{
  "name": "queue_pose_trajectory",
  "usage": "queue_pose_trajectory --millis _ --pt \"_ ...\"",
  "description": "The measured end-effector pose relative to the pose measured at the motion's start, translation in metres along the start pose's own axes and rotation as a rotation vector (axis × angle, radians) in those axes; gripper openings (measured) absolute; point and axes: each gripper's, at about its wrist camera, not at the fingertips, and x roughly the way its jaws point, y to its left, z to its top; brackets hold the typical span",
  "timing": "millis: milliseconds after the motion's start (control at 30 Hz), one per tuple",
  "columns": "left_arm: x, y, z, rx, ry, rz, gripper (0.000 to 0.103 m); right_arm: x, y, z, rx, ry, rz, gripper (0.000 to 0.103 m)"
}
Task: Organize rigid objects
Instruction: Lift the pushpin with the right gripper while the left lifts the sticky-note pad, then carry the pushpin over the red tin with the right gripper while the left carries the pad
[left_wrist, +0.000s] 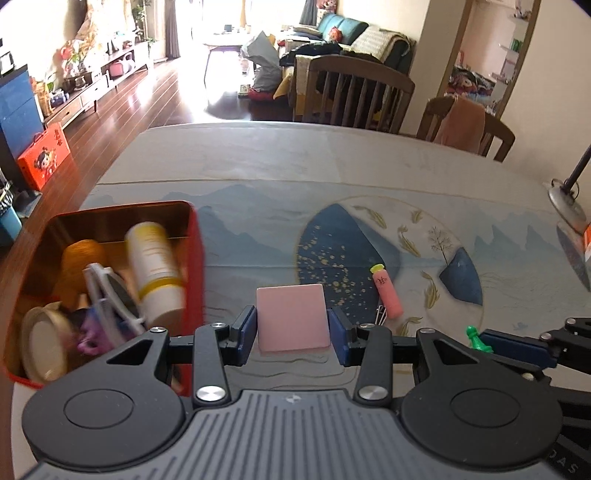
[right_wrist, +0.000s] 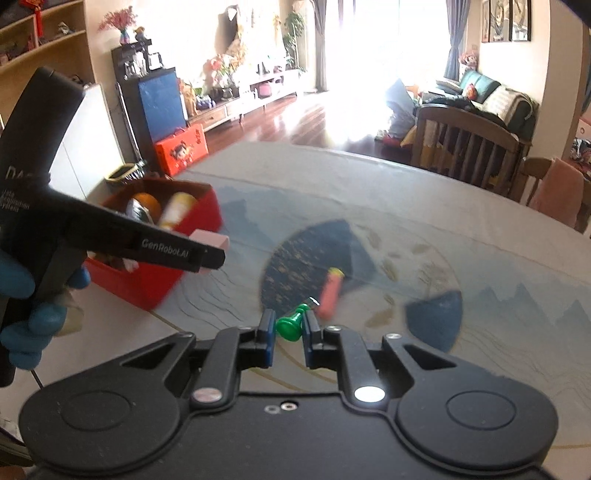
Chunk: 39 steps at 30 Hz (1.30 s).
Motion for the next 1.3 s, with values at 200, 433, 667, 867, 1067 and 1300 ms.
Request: queue_pose_trajectory --millis 200,433,667,867,1067,1300 --pt "-0.028 0.034 0.001 -0.027 -0.034 0.005 0.042 0.0 0.03 0.016 -0.013 -0.027 0.031 0.014" --pt "-0.045 0.083 0.0 -0.07 -0.05 0.052 0.042 0.011 0.07 0.034 -0.052 -0.047 0.058 0.014" --pt "-0.048 0.129 0.0 -0.088 -0.062 0.101 0.042 0.035 0.104 0.058 -0.083 -0.052 0.087 0.014" --pt "-0.037 0.16 0.006 -0.081 -0.052 0.134 0.042 0.062 0.119 0.078 -0.091 -0.035 0.095 0.014" --pt "-0.014 0.18 0.013 -0.067 -0.012 0.152 0.042 0.097 0.129 0.094 -0.086 -0.001 0.095 0.014" --pt "0.007 0.19 0.017 -0.042 0.01 0.154 0.042 0.132 0.136 0.11 -0.054 0.028 0.11 0.014"
